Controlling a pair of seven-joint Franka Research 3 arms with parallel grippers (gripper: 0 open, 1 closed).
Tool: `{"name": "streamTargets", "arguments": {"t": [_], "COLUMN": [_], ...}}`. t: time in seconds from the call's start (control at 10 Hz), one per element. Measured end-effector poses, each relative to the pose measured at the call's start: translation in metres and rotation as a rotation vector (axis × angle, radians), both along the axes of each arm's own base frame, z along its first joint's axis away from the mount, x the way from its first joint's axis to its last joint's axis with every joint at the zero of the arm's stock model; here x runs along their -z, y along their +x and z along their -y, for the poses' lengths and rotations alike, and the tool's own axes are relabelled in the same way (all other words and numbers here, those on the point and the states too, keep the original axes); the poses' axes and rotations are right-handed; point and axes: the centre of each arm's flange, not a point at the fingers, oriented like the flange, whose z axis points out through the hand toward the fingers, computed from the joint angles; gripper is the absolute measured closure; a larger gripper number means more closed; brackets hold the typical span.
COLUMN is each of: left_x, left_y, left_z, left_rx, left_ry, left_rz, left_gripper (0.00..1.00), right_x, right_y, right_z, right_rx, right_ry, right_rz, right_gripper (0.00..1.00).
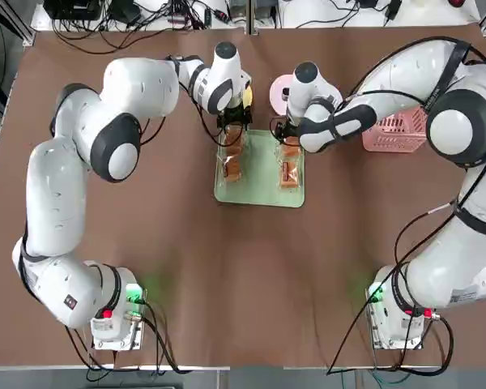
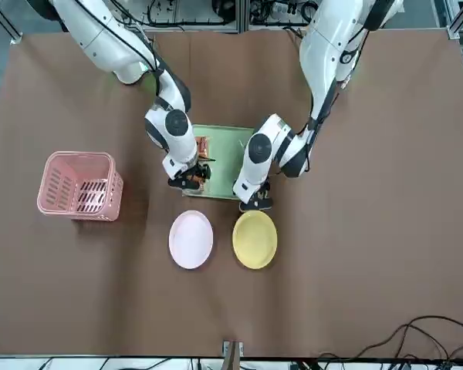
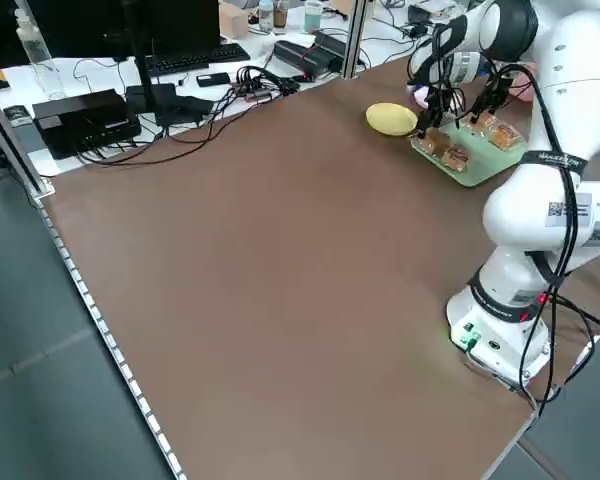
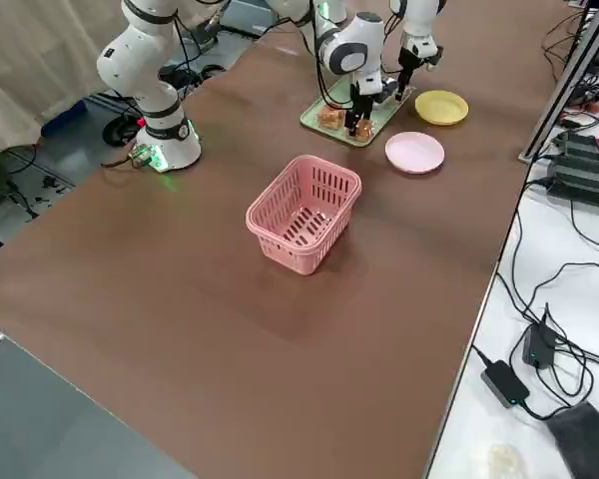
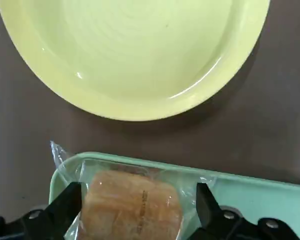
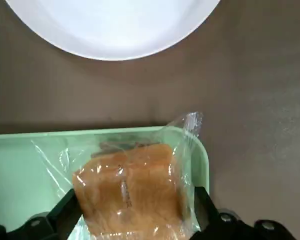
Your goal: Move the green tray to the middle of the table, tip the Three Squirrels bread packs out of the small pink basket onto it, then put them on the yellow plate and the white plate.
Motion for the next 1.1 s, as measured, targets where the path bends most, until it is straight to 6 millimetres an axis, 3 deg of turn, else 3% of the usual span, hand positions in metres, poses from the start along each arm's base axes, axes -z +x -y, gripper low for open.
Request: {"name": "streamTargets", "arguments": {"t": [0.1, 0.2, 0.3, 0.5, 0.6, 0.7, 0.9, 1.1], "left_x": [0.001, 0.001, 0.001, 0.001, -0.001, -0.003, -0.006, -0.015], "left_y": [0.0, 0.0, -0.002, -0.005, -0.005, -0.004, 0.003, 0.017], "left_z": [0.0, 0.001, 0.002, 0.007, 0.008, 0.009, 0.004, -0.005], "left_rx": [0.008, 0.016, 0.021, 0.013, -0.007, -0.025, -0.044, -0.066], "left_ry": [0.006, 0.011, 0.012, 0.014, 0.013, 0.013, 0.014, 0.013], "left_rz": [0.005, 0.011, 0.012, 0.014, 0.018, 0.021, 0.03, 0.052], "left_gripper": [0.0, 0.0, 0.04, 0.16, 0.31, 0.35, 0.53, 0.59], "right_x": [0.0, 0.0, -0.002, -0.005, -0.009, -0.01, -0.013, -0.019], "right_y": [0.0, 0.0, 0.0, 0.001, 0.002, 0.003, 0.006, 0.014], "right_z": [0.0, 0.0, -0.001, -0.002, -0.003, -0.003, -0.003, -0.001], "right_rx": [-0.001, -0.002, -0.003, -0.003, -0.001, 0.001, 0.017, 0.031], "right_ry": [0.0, 0.001, 0.002, 0.0, 0.0, 0.0, 0.002, 0.009], "right_rz": [0.001, 0.002, 0.005, 0.009, 0.013, 0.015, 0.02, 0.035], "right_gripper": [0.04, 0.13, 0.28, 0.39, 0.46, 0.46, 0.5, 0.5]}}
